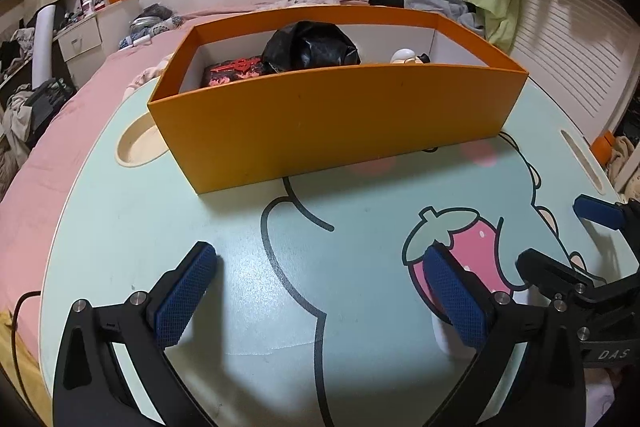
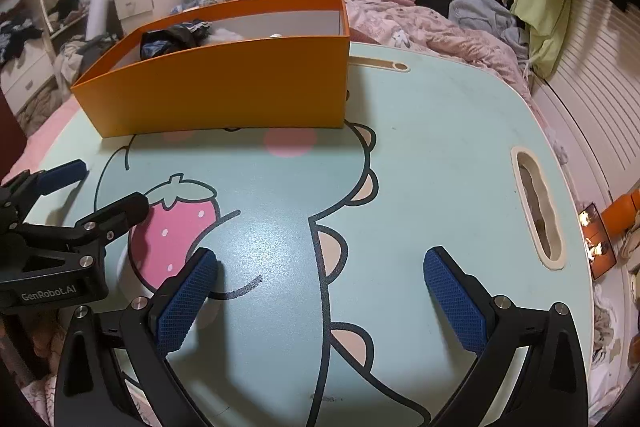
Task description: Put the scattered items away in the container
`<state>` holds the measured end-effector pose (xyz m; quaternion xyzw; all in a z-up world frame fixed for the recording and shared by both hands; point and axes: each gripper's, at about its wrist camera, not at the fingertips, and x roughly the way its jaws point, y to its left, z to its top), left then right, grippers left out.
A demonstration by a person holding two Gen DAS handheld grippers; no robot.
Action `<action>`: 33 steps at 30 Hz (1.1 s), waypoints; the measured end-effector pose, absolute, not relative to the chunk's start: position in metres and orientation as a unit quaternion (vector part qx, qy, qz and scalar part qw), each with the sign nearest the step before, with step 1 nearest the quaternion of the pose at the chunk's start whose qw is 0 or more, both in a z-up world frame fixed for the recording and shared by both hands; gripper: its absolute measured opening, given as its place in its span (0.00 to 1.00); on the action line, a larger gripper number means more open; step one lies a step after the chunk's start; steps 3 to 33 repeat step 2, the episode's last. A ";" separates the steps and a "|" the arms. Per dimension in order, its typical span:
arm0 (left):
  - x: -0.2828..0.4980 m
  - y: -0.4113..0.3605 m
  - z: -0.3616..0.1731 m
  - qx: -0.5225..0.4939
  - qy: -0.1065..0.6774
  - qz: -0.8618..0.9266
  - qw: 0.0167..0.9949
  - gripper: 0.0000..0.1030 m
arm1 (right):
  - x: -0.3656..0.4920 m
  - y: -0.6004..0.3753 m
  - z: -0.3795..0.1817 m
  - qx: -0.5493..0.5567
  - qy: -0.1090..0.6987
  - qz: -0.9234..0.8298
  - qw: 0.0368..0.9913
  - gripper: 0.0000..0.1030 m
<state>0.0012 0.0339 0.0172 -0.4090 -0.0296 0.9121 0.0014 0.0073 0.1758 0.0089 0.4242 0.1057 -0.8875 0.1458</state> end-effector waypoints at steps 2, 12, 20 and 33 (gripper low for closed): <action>0.002 0.035 0.016 -0.407 -0.030 0.913 0.001 1.00 | 0.007 0.176 0.009 0.424 0.106 -0.887 0.146 1.00; 0.002 0.035 0.016 -0.407 -0.030 0.913 0.001 1.00 | 0.007 0.176 0.009 0.424 0.106 -0.887 0.146 1.00; 0.002 0.035 0.016 -0.407 -0.030 0.913 0.001 1.00 | 0.007 0.176 0.009 0.424 0.106 -0.887 0.146 1.00; 0.002 0.035 0.016 -0.407 -0.030 0.913 0.001 1.00 | 0.007 0.176 0.009 0.424 0.106 -0.887 0.146 1.00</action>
